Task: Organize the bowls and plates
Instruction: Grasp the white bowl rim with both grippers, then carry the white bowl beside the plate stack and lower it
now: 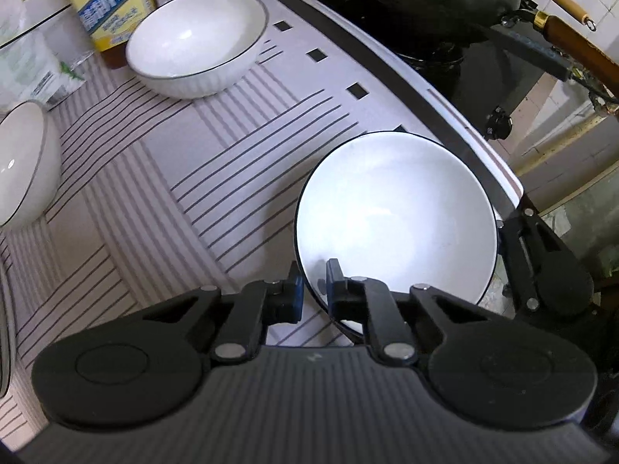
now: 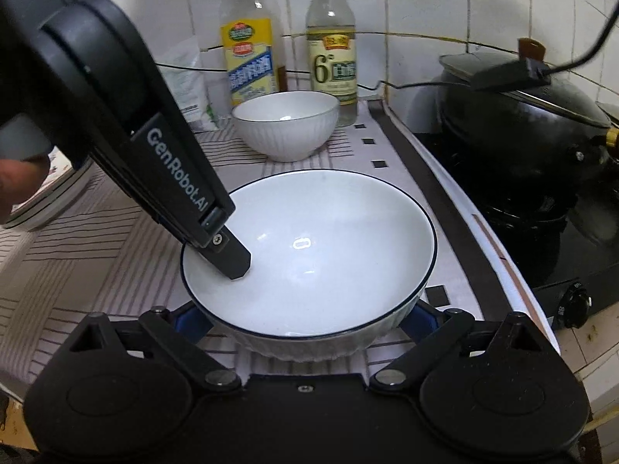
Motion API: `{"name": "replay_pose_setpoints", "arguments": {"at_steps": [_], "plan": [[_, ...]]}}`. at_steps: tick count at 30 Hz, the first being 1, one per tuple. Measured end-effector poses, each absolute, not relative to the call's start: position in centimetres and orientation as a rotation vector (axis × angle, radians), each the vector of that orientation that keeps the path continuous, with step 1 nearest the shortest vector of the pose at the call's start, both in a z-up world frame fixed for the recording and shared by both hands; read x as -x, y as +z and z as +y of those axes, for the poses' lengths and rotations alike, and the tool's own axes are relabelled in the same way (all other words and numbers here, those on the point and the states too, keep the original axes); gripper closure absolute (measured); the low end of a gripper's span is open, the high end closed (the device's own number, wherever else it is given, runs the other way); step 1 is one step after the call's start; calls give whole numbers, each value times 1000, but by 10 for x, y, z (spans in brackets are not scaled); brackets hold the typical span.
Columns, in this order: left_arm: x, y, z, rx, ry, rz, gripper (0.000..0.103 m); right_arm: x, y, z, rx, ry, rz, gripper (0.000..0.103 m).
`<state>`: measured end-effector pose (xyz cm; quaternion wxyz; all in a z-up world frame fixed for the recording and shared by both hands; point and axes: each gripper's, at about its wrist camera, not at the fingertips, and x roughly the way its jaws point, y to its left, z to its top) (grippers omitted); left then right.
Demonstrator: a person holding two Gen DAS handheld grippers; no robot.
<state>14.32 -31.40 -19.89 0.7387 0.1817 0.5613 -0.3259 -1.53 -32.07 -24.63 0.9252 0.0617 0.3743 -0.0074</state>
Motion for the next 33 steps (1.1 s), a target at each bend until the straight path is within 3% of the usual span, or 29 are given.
{"name": "replay_pose_setpoints", "arguments": {"at_steps": [19, 33], "plan": [[-149, -154, -178, -242, -397, 1156, 90, -23, -202, -235, -12, 322, 696, 4], [-165, -174, -92, -112, -181, 1213, 89, -65, -207, -161, 45, 558, 699, 4]]}}
